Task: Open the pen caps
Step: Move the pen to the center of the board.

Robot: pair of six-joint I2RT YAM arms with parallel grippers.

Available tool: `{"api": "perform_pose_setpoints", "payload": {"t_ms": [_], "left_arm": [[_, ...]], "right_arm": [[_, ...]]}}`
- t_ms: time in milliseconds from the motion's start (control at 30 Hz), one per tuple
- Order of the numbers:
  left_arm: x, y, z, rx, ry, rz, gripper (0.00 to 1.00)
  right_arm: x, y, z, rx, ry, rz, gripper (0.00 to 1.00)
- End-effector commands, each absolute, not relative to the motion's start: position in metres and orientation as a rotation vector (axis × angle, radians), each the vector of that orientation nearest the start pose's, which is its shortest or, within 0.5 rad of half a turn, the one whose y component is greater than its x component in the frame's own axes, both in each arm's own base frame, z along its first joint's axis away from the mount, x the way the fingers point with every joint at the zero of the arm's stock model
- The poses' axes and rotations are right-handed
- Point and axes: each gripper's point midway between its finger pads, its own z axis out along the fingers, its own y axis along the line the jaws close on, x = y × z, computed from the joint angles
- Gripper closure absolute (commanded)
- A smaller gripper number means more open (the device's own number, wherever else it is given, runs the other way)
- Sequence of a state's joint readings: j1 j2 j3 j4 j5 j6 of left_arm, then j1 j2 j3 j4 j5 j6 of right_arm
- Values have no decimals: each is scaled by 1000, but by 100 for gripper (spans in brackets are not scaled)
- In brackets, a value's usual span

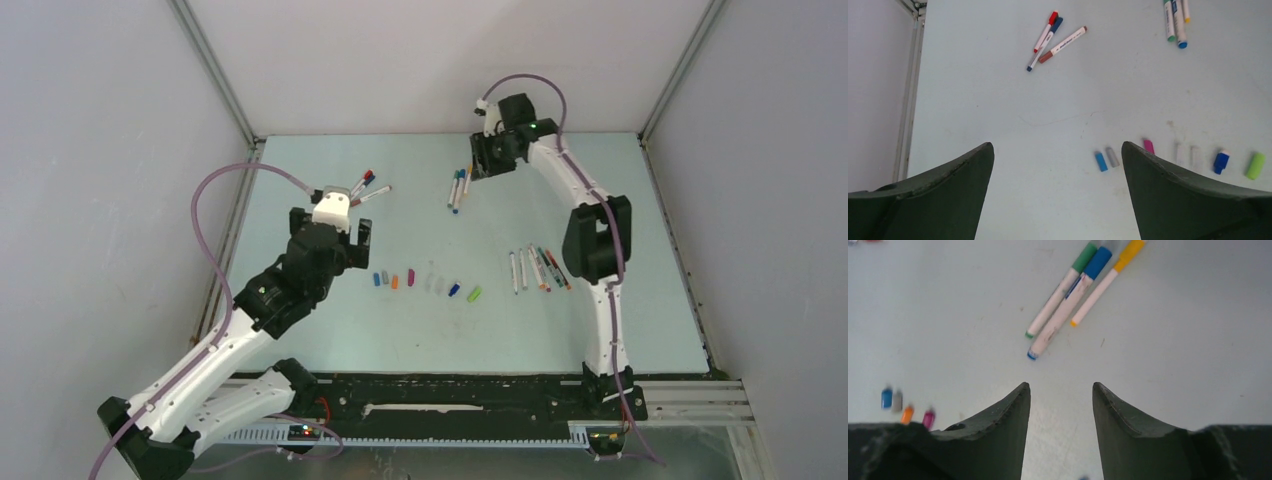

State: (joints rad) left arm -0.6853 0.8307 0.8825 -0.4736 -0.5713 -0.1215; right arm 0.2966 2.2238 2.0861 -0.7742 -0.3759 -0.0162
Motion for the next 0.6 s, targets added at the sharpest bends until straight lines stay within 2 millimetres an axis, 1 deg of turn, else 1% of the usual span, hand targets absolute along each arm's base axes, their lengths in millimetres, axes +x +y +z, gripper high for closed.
{"api": "perform_pose_setpoints", "payload": {"t_ms": [0, 33, 67, 100, 167, 367, 467, 567], "left_arm": [[270, -90, 251, 205, 1879, 101, 0], [270, -88, 251, 198, 1874, 101, 0], [270, -87, 251, 192, 1872, 97, 0], [270, -85, 253, 186, 1867, 96, 0], [271, -81, 254, 173, 1866, 95, 0], [273, -74, 255, 146, 1871, 91, 0], [274, -74, 254, 144, 1876, 87, 0], [274, -75, 253, 149, 1880, 80, 0]], "right_arm": [[534, 230, 139, -263, 2445, 381, 48], [543, 230, 132, -229, 2439, 360, 48], [549, 229, 135, -202, 2423, 343, 49], [555, 229, 132, -183, 2418, 333, 49], [564, 232, 123, -171, 2416, 333, 49], [574, 238, 100, -130, 2424, 354, 59], [576, 243, 90, -125, 2433, 365, 63], [578, 247, 81, -121, 2439, 373, 64]]}}
